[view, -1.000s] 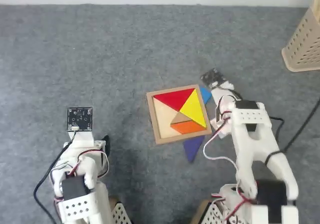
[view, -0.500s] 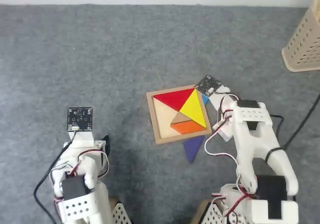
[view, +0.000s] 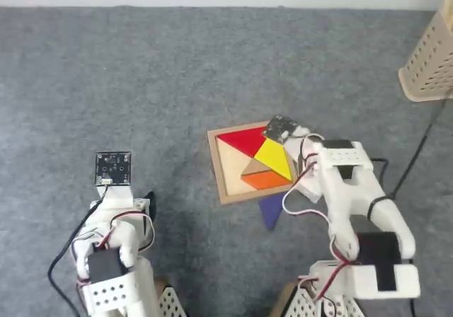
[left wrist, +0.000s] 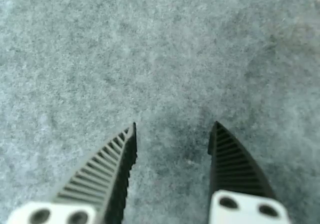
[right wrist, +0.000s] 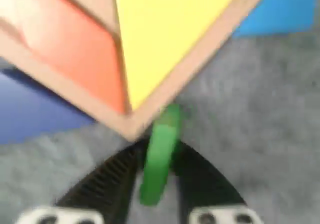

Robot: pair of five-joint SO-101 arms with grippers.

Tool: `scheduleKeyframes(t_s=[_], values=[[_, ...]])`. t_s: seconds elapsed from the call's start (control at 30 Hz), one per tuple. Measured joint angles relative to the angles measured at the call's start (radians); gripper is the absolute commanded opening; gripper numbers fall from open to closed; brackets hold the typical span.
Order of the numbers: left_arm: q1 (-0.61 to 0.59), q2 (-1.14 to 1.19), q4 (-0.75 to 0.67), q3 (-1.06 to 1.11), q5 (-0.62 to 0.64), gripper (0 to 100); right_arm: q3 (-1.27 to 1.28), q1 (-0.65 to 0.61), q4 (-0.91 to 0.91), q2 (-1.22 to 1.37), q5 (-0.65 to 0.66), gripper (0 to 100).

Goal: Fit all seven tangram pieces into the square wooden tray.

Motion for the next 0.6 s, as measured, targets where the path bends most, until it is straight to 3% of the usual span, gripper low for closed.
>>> scheduleKeyframes(t_s=[0.2,0.37,0.47,0.6], values=[[0.0,0.0,0.0,0.0,0.0,23,-0.112,0.071,0.026,0.005,-0.213,0.6],[0.0,0.0,0.0,0.0,0.0,23,-0.302,0.064,0.149,0.005,-0.351,0.6],[0.0,0.0,0.0,0.0,0.0,23,-0.427,-0.008,0.239,0.005,-0.407,0.6],[0.0,0.0,0.0,0.0,0.0,23,-0.509,-0.199,0.284,0.021,-0.457,0.6]])
